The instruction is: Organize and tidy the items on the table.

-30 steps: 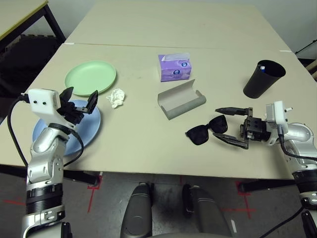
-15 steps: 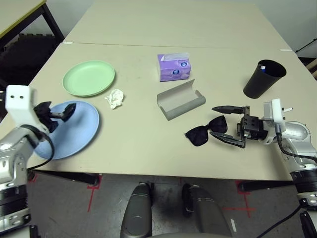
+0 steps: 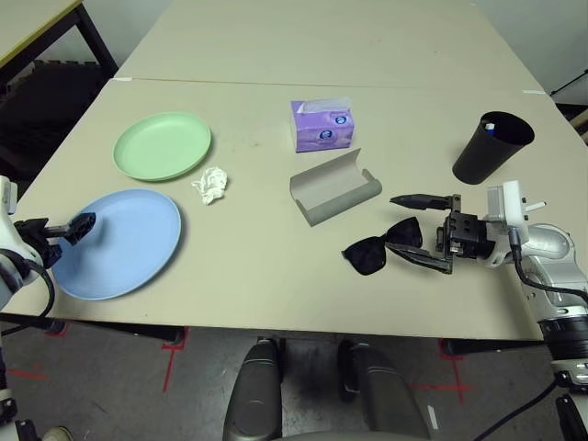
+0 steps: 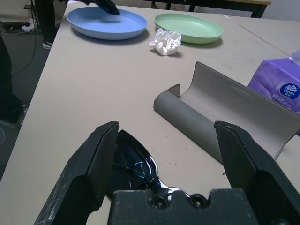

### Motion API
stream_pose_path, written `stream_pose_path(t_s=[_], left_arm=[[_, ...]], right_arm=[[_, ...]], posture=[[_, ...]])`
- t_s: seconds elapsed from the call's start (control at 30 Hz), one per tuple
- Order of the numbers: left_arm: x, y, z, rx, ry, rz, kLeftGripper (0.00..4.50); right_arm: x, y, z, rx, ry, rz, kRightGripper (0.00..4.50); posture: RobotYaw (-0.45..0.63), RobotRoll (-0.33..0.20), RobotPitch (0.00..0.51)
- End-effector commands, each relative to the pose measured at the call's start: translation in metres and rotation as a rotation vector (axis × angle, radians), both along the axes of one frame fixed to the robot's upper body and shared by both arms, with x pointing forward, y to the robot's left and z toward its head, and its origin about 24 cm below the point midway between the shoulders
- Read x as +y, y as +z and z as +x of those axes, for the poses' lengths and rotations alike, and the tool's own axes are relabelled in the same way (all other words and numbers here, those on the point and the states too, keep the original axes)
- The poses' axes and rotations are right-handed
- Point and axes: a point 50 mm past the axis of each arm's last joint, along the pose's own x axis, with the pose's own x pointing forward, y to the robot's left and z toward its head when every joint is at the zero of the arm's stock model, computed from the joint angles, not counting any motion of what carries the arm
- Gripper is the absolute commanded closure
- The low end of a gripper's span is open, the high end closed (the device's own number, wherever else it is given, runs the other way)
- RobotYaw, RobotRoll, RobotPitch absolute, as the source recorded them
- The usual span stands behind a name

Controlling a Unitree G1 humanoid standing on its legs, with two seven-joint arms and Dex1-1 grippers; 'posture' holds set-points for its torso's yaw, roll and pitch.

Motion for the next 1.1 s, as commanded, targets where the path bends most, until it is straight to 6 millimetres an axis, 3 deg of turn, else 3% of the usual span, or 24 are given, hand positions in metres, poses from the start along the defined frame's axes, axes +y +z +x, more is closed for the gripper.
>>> stream_pose_path(t_s=[0.03,0.2,0.27,0.37,0.63,1.1], left_arm=[[0.008,-0.008,-0.01,0.052,0.028,-0.006,0.0],[0.009,-0.012,-0.013,0.062,0.034,-0.021,0.0],[0.009,-0.012,-0.013,0.06,0.035,-0.022,0.41],[0.01,-0.01,-0.013,0.052,0.037,-0.019,1.37],[0.011,-0.003,-0.009,0.024,0.03,-0.028,4.48],[0.009,0.002,-0.007,0.035,-0.01,-0.145,4.48]], right_arm=[[0.003,-0.002,-0.003,0.013,0.008,0.008,0.02],[0.003,-0.001,-0.004,0.013,0.003,0.006,0.02],[0.003,-0.001,-0.004,0.012,0.003,0.006,0.0],[0.004,-0.001,-0.005,0.013,0.002,0.006,0.0],[0.005,-0.001,-0.004,0.015,0.0,0.003,0.0],[0.006,-0.002,-0.003,0.012,0.0,-0.003,0.0]], posture=[[0.18,0.0,0.174],[0.17,0.0,0.172],[0.17,0.0,0.172],[0.17,0.0,0.172],[0.17,0.0,0.173],[0.17,0.0,0.171]])
